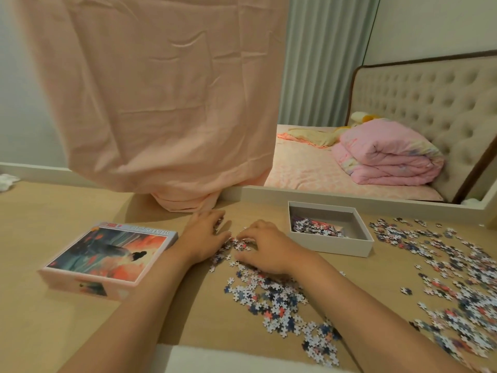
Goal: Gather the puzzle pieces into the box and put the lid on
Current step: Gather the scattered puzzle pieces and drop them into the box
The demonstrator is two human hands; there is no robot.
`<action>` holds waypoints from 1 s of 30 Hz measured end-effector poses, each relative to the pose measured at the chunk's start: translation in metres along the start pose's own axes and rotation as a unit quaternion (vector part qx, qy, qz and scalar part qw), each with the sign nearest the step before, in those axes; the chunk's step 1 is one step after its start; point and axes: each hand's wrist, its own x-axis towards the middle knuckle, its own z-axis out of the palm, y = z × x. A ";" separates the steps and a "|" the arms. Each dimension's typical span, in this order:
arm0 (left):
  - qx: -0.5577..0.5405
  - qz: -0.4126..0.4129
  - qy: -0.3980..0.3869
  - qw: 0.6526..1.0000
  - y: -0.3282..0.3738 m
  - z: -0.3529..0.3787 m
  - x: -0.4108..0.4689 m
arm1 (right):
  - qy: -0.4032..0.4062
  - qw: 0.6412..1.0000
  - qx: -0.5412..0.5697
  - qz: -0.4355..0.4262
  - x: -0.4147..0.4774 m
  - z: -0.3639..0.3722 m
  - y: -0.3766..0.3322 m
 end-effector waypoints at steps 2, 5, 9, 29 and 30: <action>0.047 -0.036 -0.006 0.998 -0.002 0.004 0.009 | 0.007 1.000 -0.004 0.003 0.010 0.001 0.000; 0.097 -0.105 -0.081 0.986 -0.002 0.013 0.017 | -0.030 0.999 -0.026 0.014 0.024 0.006 0.000; 0.086 -0.068 -0.107 0.988 0.001 0.018 0.025 | -0.086 0.995 -0.050 0.021 0.037 0.014 0.000; 0.000 0.072 -0.225 0.972 0.053 0.008 -0.063 | -0.132 0.991 -0.035 0.001 -0.059 -0.006 0.018; 0.016 0.082 -0.225 0.971 0.057 0.011 -0.068 | -0.132 0.991 -0.032 0.000 -0.066 -0.007 0.019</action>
